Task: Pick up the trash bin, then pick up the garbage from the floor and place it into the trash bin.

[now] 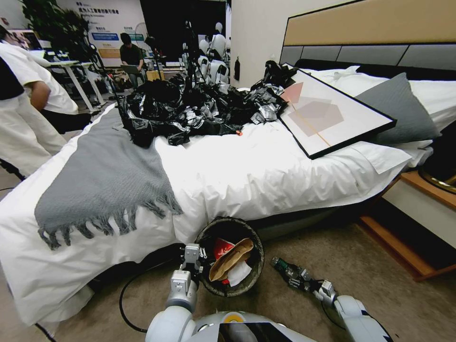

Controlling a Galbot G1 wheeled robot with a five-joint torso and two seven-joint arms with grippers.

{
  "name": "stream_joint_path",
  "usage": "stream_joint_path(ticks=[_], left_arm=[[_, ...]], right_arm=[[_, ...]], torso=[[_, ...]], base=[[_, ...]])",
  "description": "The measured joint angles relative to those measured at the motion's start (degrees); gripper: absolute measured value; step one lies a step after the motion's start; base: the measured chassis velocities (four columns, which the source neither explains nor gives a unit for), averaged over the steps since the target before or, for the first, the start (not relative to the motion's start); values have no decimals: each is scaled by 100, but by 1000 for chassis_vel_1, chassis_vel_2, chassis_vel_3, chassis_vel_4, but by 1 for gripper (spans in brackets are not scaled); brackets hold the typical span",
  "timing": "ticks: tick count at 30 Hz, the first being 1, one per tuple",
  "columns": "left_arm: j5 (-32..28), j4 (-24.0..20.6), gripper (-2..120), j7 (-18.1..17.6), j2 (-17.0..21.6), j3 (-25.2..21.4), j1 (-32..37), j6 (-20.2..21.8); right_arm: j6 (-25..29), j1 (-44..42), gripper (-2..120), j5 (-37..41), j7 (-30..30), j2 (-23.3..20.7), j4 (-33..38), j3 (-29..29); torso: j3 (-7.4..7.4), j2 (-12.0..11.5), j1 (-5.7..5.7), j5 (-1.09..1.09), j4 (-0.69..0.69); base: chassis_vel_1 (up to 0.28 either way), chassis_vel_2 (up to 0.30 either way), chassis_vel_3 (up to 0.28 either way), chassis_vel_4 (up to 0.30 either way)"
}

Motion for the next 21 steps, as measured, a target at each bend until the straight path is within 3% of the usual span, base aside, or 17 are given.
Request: stream_joint_path(ticks=[6, 13, 16, 18, 20, 21], left_arm=[[-2, 6, 0, 0, 8, 0, 8, -1], [-6, 8, 0, -9, 51, 1, 66, -2], [-25, 8, 0, -24, 93, 1, 154, -2], [-41, 8, 0, -26, 101, 1, 171, 3], [-98, -3, 0, -21, 142, 0, 254, 45], [-98, -3, 0, -21, 142, 0, 254, 45]], right_arm=[[59, -107, 23, 181, 53, -19, 156, 4], [189, -495, 23, 775, 304, 53, 773, 76], [300, -903, 23, 1261, 473, 193, 1670, 247], [319, -986, 23, 1347, 488, 227, 1869, 292], [403, -1306, 23, 1666, 507, 354, 2659, 485], [403, -1306, 23, 1666, 507, 354, 2659, 485]], torso=[[0, 0, 0, 0, 0], [0, 0, 0, 0, -1], [0, 0, 0, -1, 1], [0, 0, 0, 0, 2], [0, 0, 0, 0, 3], [0, 0, 0, 0, 3]], base=[[0, 0, 0, 0], [0, 0, 0, 0], [0, 0, 0, 0], [0, 0, 0, 0], [0, 0, 0, 0], [0, 0, 0, 0]])
